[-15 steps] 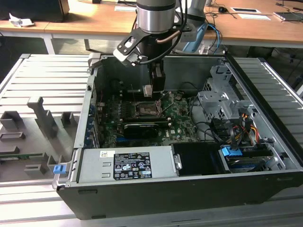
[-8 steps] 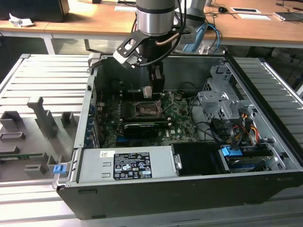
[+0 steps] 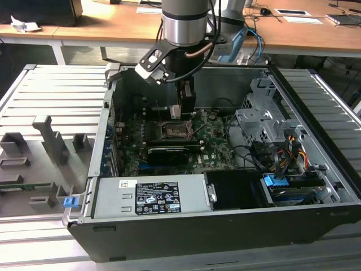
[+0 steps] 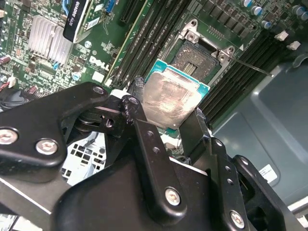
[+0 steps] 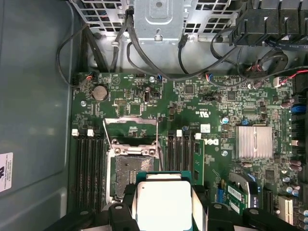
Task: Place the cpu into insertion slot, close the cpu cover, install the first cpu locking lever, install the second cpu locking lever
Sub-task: 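Place the cpu into insertion slot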
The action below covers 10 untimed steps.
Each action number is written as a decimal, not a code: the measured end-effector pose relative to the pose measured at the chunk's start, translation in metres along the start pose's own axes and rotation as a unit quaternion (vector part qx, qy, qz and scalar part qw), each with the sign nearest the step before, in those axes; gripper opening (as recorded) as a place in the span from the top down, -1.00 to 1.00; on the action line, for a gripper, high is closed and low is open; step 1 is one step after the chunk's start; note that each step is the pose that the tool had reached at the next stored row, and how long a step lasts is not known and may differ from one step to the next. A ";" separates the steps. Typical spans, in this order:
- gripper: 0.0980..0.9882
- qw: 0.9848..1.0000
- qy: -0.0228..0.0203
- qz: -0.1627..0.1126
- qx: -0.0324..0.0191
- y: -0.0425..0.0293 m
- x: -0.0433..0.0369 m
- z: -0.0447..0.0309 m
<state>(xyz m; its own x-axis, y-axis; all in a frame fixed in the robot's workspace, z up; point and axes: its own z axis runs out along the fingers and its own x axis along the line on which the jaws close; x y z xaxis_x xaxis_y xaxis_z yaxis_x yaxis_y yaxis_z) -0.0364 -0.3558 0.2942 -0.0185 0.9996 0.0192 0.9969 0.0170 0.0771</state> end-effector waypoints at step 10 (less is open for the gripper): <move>0.00 1.000 0.000 0.002 0.000 -0.0017 -0.0002 0.0221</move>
<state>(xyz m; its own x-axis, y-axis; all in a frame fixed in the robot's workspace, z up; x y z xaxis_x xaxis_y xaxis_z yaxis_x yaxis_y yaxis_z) -0.0364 -0.3555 0.2720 -0.0137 0.9997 0.0191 0.9969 0.0122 0.0772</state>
